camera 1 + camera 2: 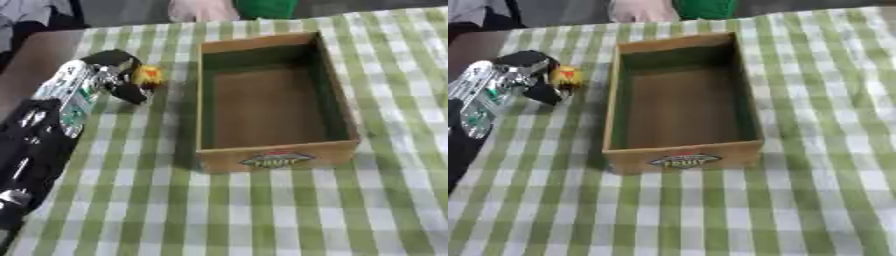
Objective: Pick up objects on the table and place them in the box.
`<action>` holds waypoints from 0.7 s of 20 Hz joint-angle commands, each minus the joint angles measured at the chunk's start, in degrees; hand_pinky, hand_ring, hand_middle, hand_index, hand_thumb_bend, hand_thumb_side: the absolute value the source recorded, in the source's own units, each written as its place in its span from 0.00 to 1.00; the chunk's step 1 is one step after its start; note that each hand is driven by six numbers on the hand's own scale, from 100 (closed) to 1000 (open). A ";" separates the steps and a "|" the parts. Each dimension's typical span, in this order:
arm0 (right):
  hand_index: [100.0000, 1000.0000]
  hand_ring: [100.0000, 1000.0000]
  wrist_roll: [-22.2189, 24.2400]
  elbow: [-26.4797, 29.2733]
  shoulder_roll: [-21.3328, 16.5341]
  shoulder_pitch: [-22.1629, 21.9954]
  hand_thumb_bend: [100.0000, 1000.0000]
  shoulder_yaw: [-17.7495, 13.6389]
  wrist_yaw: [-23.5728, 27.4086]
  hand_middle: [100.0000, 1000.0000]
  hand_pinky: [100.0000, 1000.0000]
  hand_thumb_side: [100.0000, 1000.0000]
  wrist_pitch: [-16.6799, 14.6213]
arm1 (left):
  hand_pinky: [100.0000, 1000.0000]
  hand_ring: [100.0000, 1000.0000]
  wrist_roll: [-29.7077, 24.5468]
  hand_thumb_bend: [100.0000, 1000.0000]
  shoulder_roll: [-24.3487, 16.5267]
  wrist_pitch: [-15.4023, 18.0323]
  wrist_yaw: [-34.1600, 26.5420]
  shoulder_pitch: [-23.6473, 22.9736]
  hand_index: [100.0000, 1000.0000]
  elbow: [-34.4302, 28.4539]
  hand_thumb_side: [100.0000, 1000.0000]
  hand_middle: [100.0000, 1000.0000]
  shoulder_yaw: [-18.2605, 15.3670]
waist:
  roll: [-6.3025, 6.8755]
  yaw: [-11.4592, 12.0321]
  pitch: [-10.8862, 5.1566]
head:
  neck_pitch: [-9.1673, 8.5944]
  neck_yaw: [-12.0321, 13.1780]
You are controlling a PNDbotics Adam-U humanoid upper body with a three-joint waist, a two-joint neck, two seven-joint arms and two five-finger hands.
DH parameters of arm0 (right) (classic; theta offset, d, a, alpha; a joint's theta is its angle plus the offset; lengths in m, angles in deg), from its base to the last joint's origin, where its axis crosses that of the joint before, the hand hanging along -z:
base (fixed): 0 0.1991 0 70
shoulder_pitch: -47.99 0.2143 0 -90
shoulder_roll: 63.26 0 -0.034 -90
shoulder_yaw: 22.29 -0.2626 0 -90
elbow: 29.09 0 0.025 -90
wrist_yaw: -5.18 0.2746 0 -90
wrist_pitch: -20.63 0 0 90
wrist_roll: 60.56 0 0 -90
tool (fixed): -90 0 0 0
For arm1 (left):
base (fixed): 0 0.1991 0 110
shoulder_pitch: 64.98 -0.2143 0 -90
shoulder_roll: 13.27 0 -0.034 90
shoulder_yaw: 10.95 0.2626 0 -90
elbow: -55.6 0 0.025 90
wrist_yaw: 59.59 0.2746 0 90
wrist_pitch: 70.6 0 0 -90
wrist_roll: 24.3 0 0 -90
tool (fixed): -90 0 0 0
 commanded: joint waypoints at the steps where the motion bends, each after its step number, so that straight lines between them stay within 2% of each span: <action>1: 0.80 0.69 -0.29 0.81 -1.41 0.33 0.00 -0.77 0.14 0.73 0.60 0.68 -0.06 | 0.41 0.59 -0.27 0.00 -2.62 -0.45 2.03 1.66 0.74 -3.56 0.33 0.57 -0.10 | -0.32 0.22 -1.80 | 0.15 -0.26; 9: 0.79 0.69 -0.68 0.81 -1.61 0.30 0.00 -1.06 0.51 0.73 0.60 0.68 -0.30 | 0.40 0.58 -1.27 0.00 -2.83 0.21 3.19 2.66 0.72 -15.12 0.31 0.56 0.53 | -0.50 0.50 -2.46 | -0.01 -0.89; 14: 0.79 0.70 -0.77 0.81 -1.75 0.85 0.00 -1.13 1.09 0.73 0.60 0.68 -0.70 | 0.40 0.57 -2.20 0.00 -0.03 2.01 3.24 4.32 0.72 -22.52 0.31 0.55 2.88 | -0.74 0.32 -2.79 | -0.12 -0.95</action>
